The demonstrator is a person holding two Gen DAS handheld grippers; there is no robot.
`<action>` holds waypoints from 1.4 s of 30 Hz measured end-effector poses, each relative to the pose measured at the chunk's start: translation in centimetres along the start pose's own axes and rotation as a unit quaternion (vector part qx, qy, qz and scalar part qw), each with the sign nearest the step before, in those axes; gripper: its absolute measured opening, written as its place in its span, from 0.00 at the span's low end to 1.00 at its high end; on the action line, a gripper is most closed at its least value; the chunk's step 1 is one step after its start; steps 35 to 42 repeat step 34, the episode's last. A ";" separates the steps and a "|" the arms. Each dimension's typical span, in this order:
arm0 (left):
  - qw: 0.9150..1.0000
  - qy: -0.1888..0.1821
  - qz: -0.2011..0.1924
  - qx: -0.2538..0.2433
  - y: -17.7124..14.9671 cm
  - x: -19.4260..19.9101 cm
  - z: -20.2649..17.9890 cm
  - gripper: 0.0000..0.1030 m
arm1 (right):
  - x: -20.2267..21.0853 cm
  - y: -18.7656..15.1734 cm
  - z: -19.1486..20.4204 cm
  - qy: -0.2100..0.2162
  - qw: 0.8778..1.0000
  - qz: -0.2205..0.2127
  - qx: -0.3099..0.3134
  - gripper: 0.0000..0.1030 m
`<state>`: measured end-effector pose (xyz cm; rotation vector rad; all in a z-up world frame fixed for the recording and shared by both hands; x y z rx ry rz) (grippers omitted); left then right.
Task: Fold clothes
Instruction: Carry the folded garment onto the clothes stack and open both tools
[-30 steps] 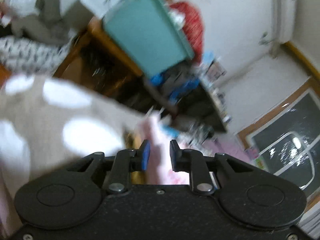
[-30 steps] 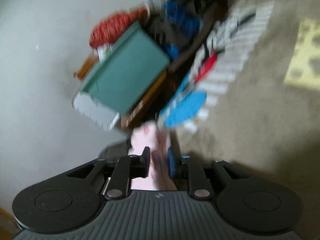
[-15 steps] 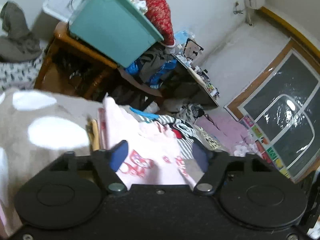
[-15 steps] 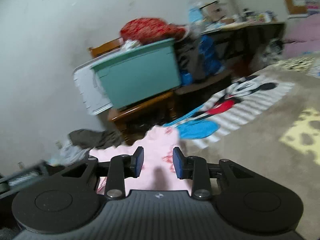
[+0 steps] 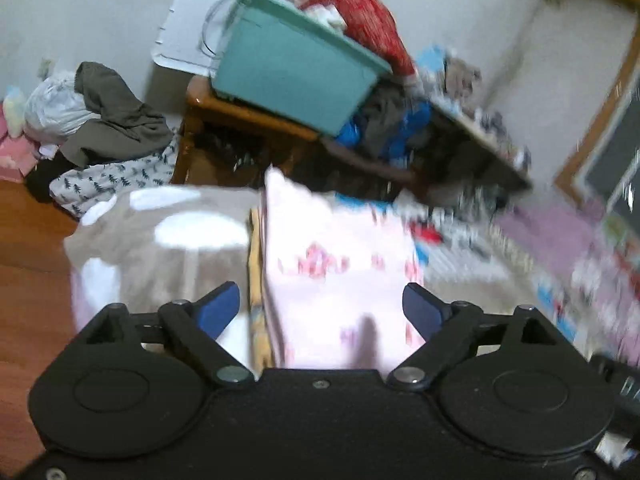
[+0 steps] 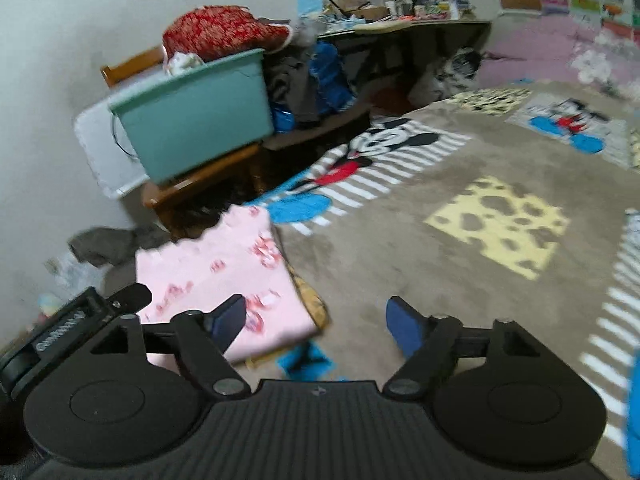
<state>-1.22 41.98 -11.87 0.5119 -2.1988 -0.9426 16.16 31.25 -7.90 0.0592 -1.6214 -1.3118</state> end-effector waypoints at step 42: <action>0.976 0.063 0.029 -0.205 0.0 13.6 -6.1 1.00 | 16.1 -2.4 0.0 0.007 0.999 -0.039 0.002 0.99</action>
Point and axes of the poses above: each gripper's, at about its wrist camera, not at the fingertips, and x roughly against the way its jaws point, z to its left, y to its top, the point moved 4 cm from there along -x, roughly the way its jaws point, and after that the axes turned 11 degrees about -y, right-handed, at the moved point
